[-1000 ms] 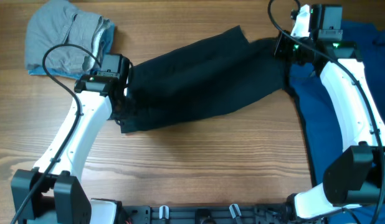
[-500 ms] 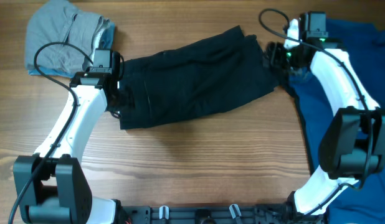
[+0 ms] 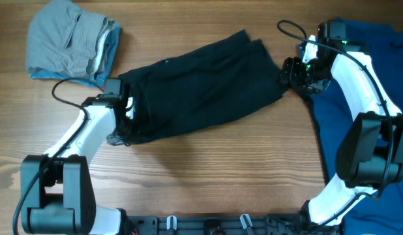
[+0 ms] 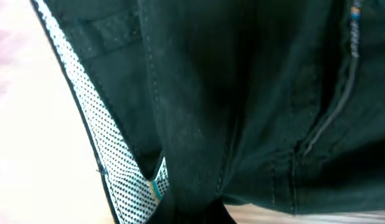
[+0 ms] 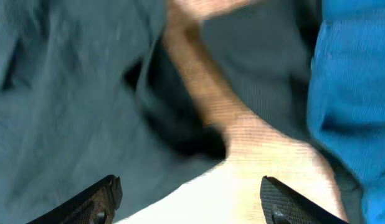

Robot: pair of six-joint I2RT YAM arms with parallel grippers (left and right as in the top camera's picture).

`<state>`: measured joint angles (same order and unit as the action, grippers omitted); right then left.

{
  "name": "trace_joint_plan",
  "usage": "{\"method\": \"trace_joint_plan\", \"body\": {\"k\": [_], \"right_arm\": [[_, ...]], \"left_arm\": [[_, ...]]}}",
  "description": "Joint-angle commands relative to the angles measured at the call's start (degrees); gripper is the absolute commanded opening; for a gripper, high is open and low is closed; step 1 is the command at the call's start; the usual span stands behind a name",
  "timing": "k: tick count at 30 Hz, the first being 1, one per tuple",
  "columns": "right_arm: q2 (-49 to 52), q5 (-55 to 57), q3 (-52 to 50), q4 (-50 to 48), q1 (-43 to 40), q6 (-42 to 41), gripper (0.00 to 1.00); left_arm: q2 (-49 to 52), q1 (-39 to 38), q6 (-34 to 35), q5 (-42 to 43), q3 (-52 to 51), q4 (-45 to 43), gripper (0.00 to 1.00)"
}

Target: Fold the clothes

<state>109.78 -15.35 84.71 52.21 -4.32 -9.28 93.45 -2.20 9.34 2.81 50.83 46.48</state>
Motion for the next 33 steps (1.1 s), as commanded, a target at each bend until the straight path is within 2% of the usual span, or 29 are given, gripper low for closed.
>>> {"method": "trace_joint_plan", "body": {"k": [1,3,5,8,10,11,12,14,15,17,18,19,21,22,23,24,26,27,29,31,33], "right_arm": [[0.5,-0.15,-1.01,-1.88,0.02,3.3,0.79],[0.55,-4.79,-2.97,-1.79,0.72,4.5,0.79],[0.55,-10.19,-6.73,-1.84,2.95,8.15,0.79],[0.55,-11.61,-12.94,-5.55,7.52,8.02,0.79],[0.55,-17.68,-17.62,-9.07,11.3,9.62,0.79],[0.55,-17.16,-18.75,-9.38,12.41,9.01,0.76],[0.55,-14.99,-20.39,-10.01,13.51,7.41,0.53],[0.35,-3.63,-20.63,-7.98,13.18,-2.01,0.2],[0.02,3.52,-20.55,-4.72,12.35,-8.87,0.15],[-0.63,10.69,-20.02,1.84,10.51,-16.55,0.14],[-1.7,12.22,-19.67,5.07,8.85,-19.3,0.25],[-2.97,11.65,-19.34,6.05,7.34,-19.04,0.51],[-6.32,11.06,-17.75,7.52,5.53,-17.77,0.68],[-8.26,10.91,-16.63,7.45,5.07,-16.68,0.73],[-10.8,11.19,-15.15,6.97,4.87,-15.43,0.84],[-13.64,11.13,-13.66,5.46,4.55,-14.29,0.89],[-17.46,8.83,-13.38,0.28,4.55,-8.94,0.91],[-18.62,7.98,-13.38,-1.49,4.55,-7.3,0.91],[-19.23,4.37,-13.4,-5.07,4.57,-4.04,0.88],[-19.15,2.56,-13.42,-6.58,4.57,-3.98,0.88],[-19.15,2.38,-13.42,-7.54,4.57,-4.22,0.88]], "left_arm": [[0.11,6.25,1.09,-4.26,-0.33,1.57,0.04],[0.09,10.97,4.68,-4.35,-0.33,1.57,0.04],[0.09,13.4,4.59,-3.3,-0.31,0.46,0.14],[0.09,13.68,4.42,-3.32,-0.31,-2.12,0.37],[0.09,13.68,4.39,-3.32,-0.02,-3.82,0.53],[0.09,13.68,4.39,-3.32,0.24,-3.89,0.54],[0.09,13.68,3.82,-3.32,0.7,-3.93,0.56],[0.02,13.68,2.62,-3.37,1.36,-3.74,0.56],[-0.02,13.68,2.62,-3.34,1.92,-3.48,0.56],[-0.07,13.66,1.49,-3.28,2.97,-2.58,0.57],[-0.2,13.64,-0.04,-2.82,4.13,-0.92,0.58],[-0.37,13.53,-1.53,-1.79,5.07,0.35,0.59],[-1.03,12.57,-1.68,0.79,8.41,3.87,0.6],[-1.33,11.98,-1.81,1.22,10.69,5.42,0.61],[-1.73,11.21,-3.13,1.27,13.44,6.36,0.61],[-1.97,10.47,-3.17,1.31,15.45,5.33,0.68],[-1.79,9.66,-3.43,3.06,15.87,-1.09,0.79],[-1.51,9.42,-5.86,5.01,15.82,-4.44,0.81],[0.9,9.38,-10.71,9.16,15.82,-12.52,0.81],[4.37,9.44,-10.69,9.35,15.82,-16.9,0.8],[11.28,9.49,-10.69,14.84,15.82,-23.96,0.8]]}}
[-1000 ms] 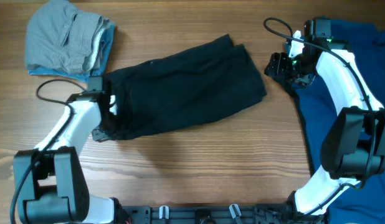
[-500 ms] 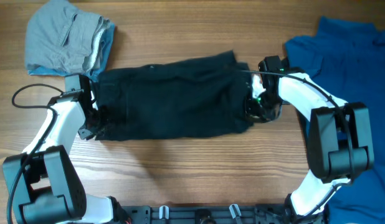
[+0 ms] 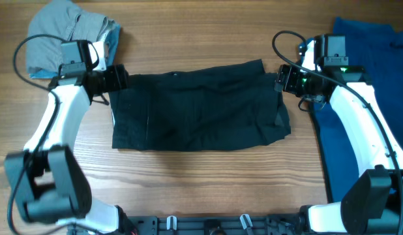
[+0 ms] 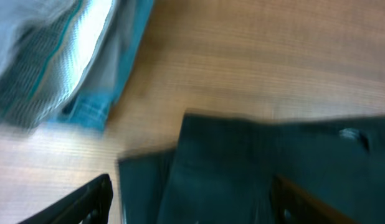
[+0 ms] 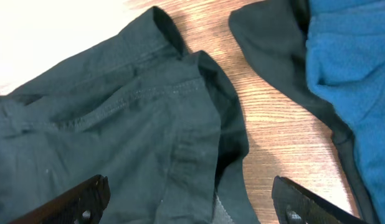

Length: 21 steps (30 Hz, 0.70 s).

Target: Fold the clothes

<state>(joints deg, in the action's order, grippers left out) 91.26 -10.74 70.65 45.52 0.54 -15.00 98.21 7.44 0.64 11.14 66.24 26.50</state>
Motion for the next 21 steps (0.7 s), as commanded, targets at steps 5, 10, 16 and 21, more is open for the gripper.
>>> {"method": "trace_joint_plan", "body": {"k": [5,10,16,21], "right_arm": [[-0.63,-2.21,0.63,-1.18,-0.28,1.53,0.88],[1.29,-2.21,0.09,-5.66,-0.28,1.53,0.88],[9.9,-2.19,0.09,-11.65,-0.28,1.55,0.88],[16.24,-1.09,0.09,-18.16,-0.28,3.72,0.86]], "left_arm": [[14.51,-0.15,-1.95,9.42,0.42,-9.4,0.74],[14.47,-0.09,-1.68,16.7,0.55,-10.03,0.36],[11.87,0.24,-1.7,17.35,0.55,-9.86,0.04],[7.04,1.92,-1.73,12.63,0.55,-3.58,0.04]]}}
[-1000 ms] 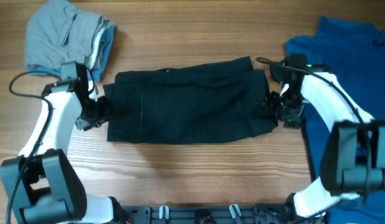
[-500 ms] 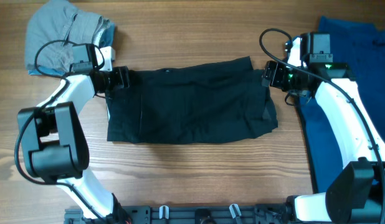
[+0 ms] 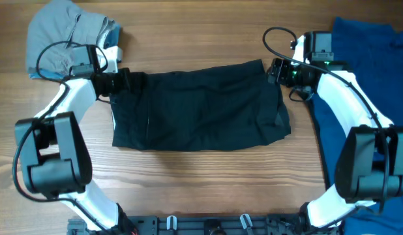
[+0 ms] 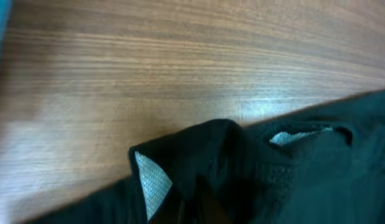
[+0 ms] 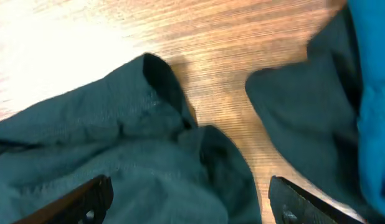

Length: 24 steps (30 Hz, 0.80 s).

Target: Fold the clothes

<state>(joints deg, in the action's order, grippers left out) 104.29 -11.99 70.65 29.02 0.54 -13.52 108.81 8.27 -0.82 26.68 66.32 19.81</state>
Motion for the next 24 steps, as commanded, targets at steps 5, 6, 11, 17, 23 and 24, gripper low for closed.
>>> {"method": "trace_joint_plan", "body": {"k": [5,6,11,17,23,24], "right_arm": [[8.26,-6.29,0.09,-5.4,0.15,3.06,0.6],[8.28,-6.34,0.09,-5.7,0.2,3.04,0.42],[8.22,-11.41,0.13,-5.62,0.2,4.42,0.04],[8.22,-11.15,0.13,-5.42,0.17,4.39,0.04],[8.22,-11.23,0.13,-5.4,0.2,2.95,0.05],[8.22,-11.21,0.13,-5.4,0.2,2.82,0.05]], "left_arm": [[-4.09,1.27,-0.26,-5.09,0.46,8.15,0.04],[-4.33,1.27,-0.24,-5.07,0.46,8.13,0.04],[-4.98,1.27,-0.28,-5.55,0.44,6.27,0.83],[-0.9,1.22,-0.24,-5.53,0.44,-2.69,0.9],[5.35,1.2,0.17,-2.49,0.44,-6.86,0.85],[5.35,1.2,0.33,-2.45,0.44,-7.26,0.76]]}}
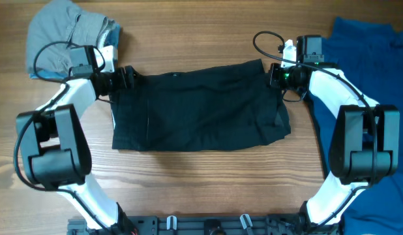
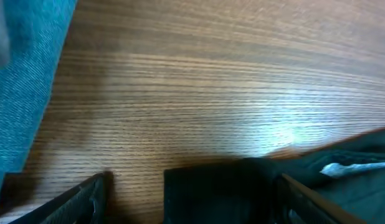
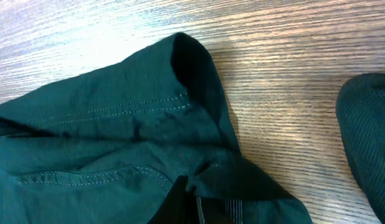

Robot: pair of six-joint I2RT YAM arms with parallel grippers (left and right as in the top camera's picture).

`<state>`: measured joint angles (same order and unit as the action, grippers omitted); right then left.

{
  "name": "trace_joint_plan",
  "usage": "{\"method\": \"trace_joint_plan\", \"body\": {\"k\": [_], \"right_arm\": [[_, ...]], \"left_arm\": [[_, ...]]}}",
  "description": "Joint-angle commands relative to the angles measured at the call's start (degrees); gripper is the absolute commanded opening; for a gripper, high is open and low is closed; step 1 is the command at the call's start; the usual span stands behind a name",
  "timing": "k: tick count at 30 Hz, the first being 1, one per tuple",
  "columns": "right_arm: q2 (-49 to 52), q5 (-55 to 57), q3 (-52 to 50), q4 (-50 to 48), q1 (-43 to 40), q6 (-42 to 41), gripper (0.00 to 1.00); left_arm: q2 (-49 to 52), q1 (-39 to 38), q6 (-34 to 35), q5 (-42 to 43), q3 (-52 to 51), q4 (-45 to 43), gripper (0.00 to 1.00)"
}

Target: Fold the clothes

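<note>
Black shorts (image 1: 198, 108) lie flat and straight across the middle of the wooden table (image 1: 201, 183). My left gripper (image 1: 125, 78) is at their upper left corner. In the left wrist view it (image 2: 195, 199) is open, and the shorts' corner (image 2: 242, 186) lies between the spread fingers. My right gripper (image 1: 273, 74) is at the upper right corner. In the right wrist view it (image 3: 192, 208) is shut on a fold of the shorts (image 3: 105, 149) just below the corner.
A folded grey garment (image 1: 68, 39) with a blue edge (image 2: 24, 81) lies at the back left, close to my left arm. A blue garment (image 1: 364, 98) covers the table's right side, and its dark edge (image 3: 370, 130) shows beside the right gripper.
My left gripper was shut on the shorts' upper left corner and is now open around it. My right gripper was open over the upper right corner and is now shut on it. The shorts lie as before.
First the shorts lay slanted, with my left gripper shut on their left end and the right open at their right end. Then they lay flat and straight with both grippers open. Then the left pinched the upper left corner. Now the left is open and the right grips.
</note>
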<state>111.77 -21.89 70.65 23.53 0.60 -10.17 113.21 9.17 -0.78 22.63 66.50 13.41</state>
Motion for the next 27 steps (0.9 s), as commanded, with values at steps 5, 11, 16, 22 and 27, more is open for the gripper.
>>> {"method": "trace_joint_plan", "body": {"k": [5,11,16,22,27], "right_arm": [[0.13,-0.7,0.17,0.5,0.13,-0.28,0.06],[-7.72,1.99,0.17,1.62,0.07,-0.5,0.04],[-11.91,2.16,0.17,1.36,0.07,-0.76,0.04],[-11.87,1.44,0.17,-2.97,0.17,-0.48,0.05],[-10.84,0.87,0.15,-6.12,0.59,-0.57,0.07]], "left_arm": [[0.68,0.46,4.48,4.57,0.28,-0.9,0.04],[-9.29,3.41,4.68,1.03,0.28,8.2,0.04],[-22.34,3.72,4.63,-9.01,0.26,18.84,0.04],[-23.32,3.72,4.66,-17.16,0.13,33.33,0.04],[-22.71,3.72,4.66,-18.91,-4.15,29.31,0.09]]}}
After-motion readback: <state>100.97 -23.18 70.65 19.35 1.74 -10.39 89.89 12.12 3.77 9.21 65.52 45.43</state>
